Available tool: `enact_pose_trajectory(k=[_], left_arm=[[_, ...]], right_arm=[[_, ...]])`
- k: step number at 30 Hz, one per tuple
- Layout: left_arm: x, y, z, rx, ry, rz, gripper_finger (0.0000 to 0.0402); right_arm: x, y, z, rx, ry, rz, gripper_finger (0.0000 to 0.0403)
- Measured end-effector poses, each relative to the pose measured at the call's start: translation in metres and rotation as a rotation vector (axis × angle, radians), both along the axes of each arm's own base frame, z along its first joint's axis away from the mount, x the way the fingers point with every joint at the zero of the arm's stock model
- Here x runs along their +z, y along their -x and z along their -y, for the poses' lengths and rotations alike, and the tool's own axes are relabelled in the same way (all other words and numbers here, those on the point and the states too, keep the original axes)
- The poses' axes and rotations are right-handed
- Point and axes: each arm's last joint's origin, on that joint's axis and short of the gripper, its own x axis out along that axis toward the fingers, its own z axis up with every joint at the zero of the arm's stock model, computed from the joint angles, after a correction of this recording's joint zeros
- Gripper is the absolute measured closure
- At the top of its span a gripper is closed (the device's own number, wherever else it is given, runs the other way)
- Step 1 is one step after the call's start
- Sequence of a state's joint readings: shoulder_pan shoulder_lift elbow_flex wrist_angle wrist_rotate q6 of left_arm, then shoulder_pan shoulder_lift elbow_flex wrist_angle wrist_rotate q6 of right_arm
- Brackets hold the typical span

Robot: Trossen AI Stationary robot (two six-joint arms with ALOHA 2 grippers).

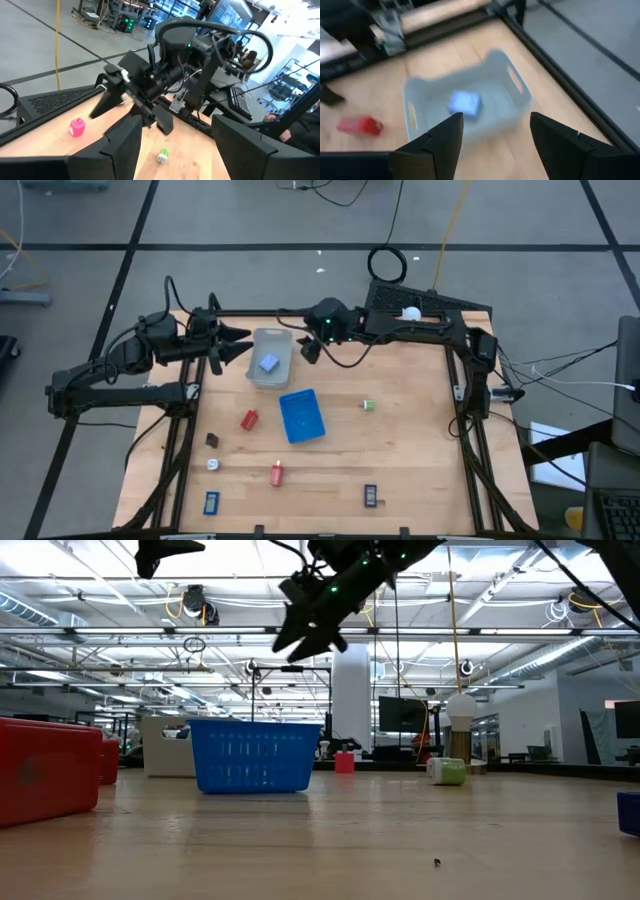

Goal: Pick & Place Office items
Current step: Put the pink charger adapter into the gray bin

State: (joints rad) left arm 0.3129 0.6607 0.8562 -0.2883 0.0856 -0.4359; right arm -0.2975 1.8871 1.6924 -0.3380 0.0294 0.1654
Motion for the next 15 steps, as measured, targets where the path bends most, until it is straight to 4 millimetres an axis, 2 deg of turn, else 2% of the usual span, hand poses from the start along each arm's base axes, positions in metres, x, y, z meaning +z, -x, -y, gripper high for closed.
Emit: enact_pose_trajectory(k=[8,15], left_arm=[[0.0,0.0,0.0,-0.007,-0.077,-0.019,0.0158],[-0.005,0.001,0.0,-0.011,-0.072,-0.072,0.0158]], right_arm=[[0.013,0.026,0.005,-0.053,-0.023,-0.108,0.0147],[0.019,0.052,0.022,-0.173,-0.049,-0.206,0.012]])
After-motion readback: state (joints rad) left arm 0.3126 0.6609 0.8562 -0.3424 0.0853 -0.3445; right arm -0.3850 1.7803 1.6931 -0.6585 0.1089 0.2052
